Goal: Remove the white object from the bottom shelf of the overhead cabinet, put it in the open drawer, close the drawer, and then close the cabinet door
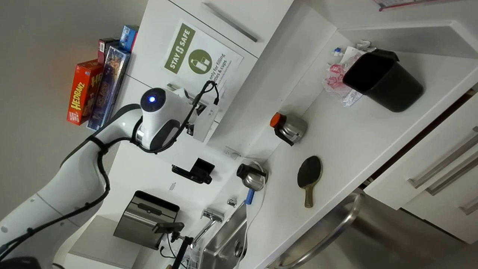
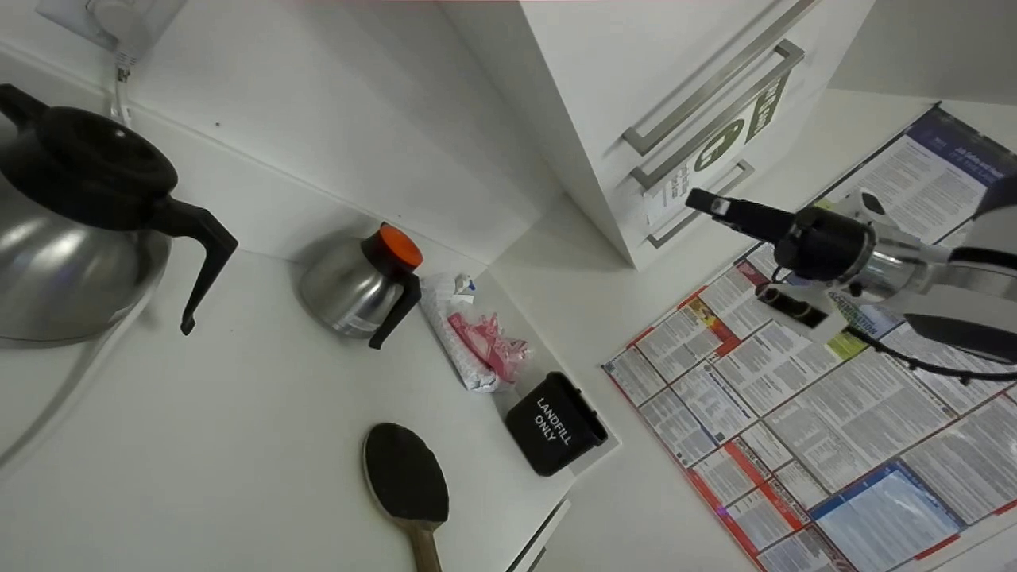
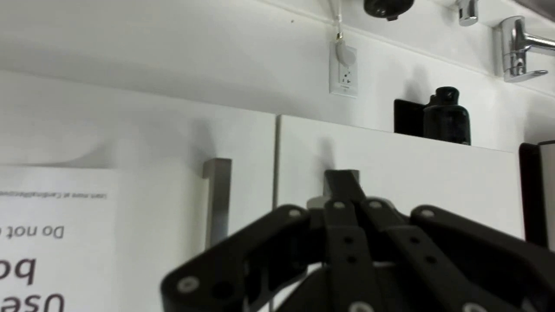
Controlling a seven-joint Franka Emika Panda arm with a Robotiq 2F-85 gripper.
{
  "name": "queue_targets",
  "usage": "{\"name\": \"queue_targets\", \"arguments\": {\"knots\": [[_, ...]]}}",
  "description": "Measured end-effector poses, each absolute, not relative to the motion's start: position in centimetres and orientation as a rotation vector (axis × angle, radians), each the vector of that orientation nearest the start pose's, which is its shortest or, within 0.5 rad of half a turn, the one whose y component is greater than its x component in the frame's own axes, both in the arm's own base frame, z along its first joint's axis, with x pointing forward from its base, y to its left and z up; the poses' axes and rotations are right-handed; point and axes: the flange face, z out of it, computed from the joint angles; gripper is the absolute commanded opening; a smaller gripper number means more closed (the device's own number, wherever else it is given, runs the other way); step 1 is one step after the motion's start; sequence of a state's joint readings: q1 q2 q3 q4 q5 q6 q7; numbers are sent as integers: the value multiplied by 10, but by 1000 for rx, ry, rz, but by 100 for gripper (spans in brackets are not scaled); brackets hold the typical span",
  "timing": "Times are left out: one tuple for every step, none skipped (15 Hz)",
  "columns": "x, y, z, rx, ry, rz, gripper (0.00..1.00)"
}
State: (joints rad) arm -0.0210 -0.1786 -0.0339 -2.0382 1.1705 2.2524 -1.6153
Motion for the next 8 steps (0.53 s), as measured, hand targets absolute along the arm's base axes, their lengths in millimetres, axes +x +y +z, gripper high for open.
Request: {"name": "queue_targets", "arguments": {"knots": [[530, -6, 581, -2142, -1067, -1251, 0], [516, -7, 582, -2174, -1040, -1191, 0], [505, -9, 581, -2210, -1009, -1142, 0], [496, -12, 579, -2251, -979, -1099, 0], [489, -16, 576, -2295, -948, -1056, 0], [484, -20, 573, -2343, -917, -1022, 0], [481, -24, 568, -2385, -888, -985, 0], [479, -27, 563, -2420, -863, -947, 0]]}}
